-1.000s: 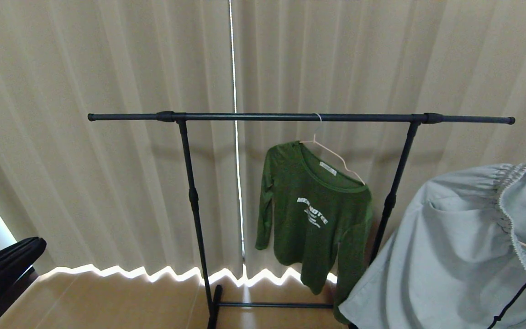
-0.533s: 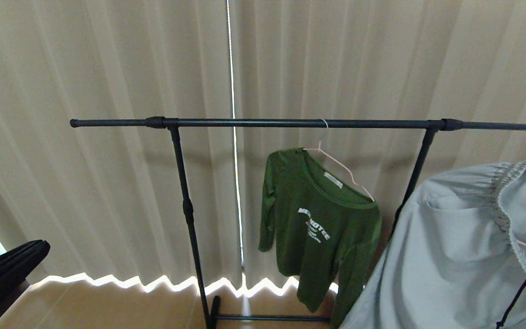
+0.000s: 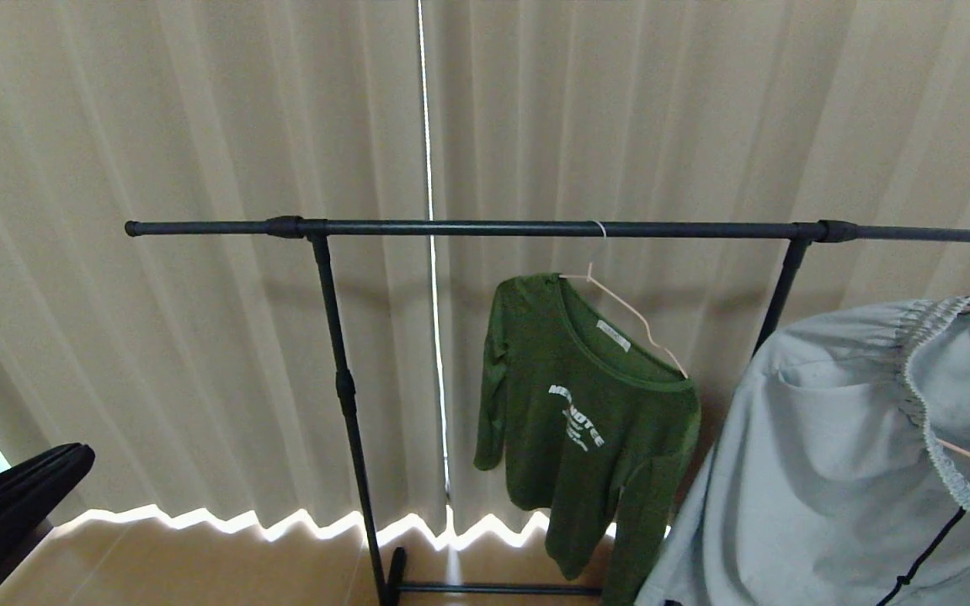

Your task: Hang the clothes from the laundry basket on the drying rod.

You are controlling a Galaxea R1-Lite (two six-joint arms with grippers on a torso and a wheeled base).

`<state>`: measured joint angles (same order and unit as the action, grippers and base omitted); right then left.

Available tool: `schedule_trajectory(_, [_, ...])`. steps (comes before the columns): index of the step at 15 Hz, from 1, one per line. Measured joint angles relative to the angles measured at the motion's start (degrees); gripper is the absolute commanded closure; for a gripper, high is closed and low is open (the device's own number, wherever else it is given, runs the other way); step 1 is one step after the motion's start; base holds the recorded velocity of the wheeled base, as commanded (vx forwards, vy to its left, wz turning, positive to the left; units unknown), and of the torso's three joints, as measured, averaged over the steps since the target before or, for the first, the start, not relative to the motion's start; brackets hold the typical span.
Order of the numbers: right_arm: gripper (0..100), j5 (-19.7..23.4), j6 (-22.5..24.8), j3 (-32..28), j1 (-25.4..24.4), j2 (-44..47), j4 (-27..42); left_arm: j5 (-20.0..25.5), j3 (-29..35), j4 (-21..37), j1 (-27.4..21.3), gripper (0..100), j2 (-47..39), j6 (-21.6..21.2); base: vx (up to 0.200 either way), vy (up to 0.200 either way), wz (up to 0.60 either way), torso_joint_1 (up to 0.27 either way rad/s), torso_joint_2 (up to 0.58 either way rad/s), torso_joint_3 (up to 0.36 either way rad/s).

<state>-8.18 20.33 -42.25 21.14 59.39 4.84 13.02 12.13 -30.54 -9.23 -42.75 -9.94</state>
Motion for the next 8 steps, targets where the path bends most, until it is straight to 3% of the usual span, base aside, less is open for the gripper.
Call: schedule_trajectory(8, [100,-0.2,0.0,0.1,-3.6,-0.1,0.1,0.0,-0.2,0.1,0.0,100,0.0,-0.4,0.000,0.000,0.00,0.000,0.00,0.000])
